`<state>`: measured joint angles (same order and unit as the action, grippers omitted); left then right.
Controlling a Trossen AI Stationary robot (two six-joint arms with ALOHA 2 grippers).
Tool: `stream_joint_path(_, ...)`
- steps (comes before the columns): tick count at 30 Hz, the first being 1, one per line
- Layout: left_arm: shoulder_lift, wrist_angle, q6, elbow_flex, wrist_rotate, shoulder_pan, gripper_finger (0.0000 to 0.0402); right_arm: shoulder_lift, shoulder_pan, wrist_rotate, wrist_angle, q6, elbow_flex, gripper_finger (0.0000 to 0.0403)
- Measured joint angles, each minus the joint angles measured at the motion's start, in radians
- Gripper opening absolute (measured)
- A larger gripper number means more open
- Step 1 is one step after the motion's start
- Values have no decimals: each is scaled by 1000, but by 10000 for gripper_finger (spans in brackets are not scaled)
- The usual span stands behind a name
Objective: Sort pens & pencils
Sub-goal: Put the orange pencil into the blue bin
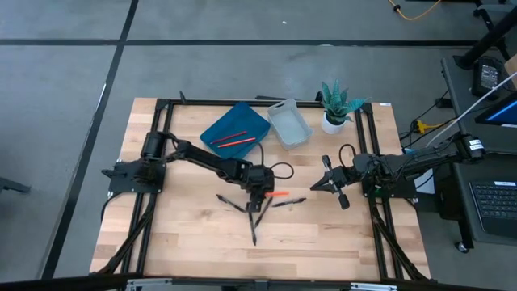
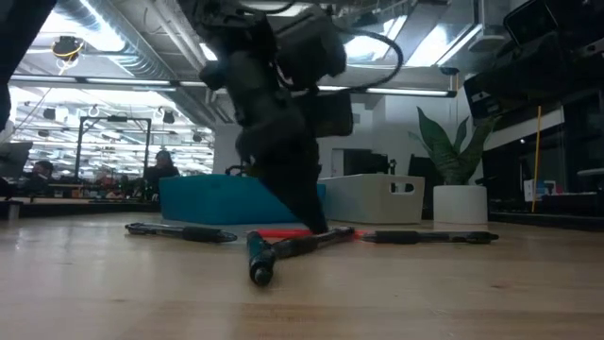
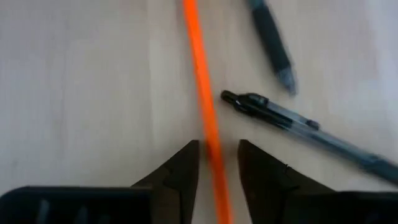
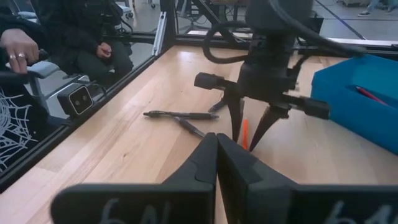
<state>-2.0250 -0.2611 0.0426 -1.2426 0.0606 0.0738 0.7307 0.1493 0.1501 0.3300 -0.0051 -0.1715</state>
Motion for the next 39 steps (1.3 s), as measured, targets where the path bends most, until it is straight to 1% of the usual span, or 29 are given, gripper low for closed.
stream_joint_path(3,-57,-31,-1,-53,40,-10,105,0,0,0,-5,1,0,12)
stream_joint_path(7,-100,-110,-3,-117,50,-16,105,0,1,4,-9,2,0,12)
stream_joint_path(13,-97,-142,-7,-139,48,-15,105,0,1,9,-13,7,0,12)
stream_joint_path(15,-98,-144,-25,-140,54,-14,105,0,5,9,-14,7,0,12)
stream_joint_path(25,-97,-161,-23,-140,60,-15,103,0,36,9,-14,24,0,12)
stream_joint_path(29,-97,-161,-22,-140,58,-15,88,0,40,9,-14,24,0,12)
stream_joint_path(39,-97,-177,-22,-140,36,-15,27,0,39,8,-14,24,0,12)
